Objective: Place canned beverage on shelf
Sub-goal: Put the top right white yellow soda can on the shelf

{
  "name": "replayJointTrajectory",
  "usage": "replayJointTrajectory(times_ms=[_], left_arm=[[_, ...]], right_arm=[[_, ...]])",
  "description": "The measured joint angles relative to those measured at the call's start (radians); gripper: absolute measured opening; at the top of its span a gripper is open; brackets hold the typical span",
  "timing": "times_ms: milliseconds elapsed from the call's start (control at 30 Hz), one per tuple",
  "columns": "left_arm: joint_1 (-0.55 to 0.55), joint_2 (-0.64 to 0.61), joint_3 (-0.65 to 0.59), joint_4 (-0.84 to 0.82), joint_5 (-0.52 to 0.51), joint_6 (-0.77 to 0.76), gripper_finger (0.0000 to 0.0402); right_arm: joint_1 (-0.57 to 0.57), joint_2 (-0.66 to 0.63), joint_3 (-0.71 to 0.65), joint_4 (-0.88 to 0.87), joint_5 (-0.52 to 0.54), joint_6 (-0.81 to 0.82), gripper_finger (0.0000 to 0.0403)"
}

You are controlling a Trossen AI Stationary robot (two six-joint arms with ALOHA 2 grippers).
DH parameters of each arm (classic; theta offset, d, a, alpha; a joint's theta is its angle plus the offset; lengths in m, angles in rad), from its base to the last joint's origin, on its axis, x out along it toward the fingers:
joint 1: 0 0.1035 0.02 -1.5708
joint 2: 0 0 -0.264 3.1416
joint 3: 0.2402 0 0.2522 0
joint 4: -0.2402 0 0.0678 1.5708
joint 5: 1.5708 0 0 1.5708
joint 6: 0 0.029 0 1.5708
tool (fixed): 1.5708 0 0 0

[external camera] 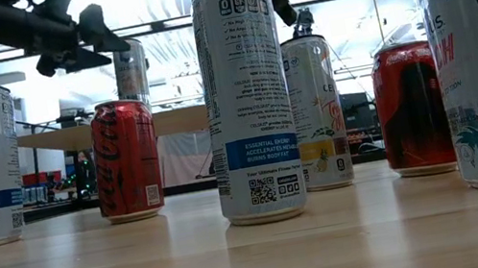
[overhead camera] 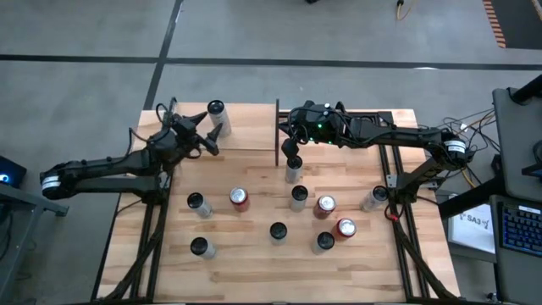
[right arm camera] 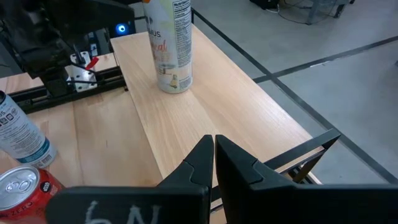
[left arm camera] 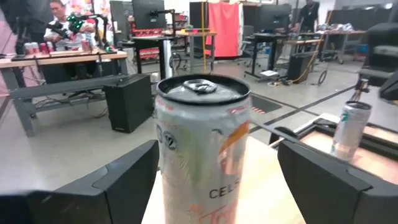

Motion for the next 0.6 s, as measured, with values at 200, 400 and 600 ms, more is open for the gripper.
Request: replayJointTrajectory(times_ms=[200,400,600], left_arm=[[-0.038,-0.025,0.000,-0.023,0.000,-0.003,0.0314],[-0.079,-0.028,0.000,-0.036,0.001,-0.010,0.0314],[-0.118,-0.028,0.000,-0.057,0.001,-0.018,0.0314]], right_arm=[[0.000,0.000,0.000,0.000,0.000,0.006,0.0009],[0.000,0.000,0.000,0.000,0.000,0.006,0.0009],[0.000,0.000,0.000,0.000,0.000,0.006,0.0009]])
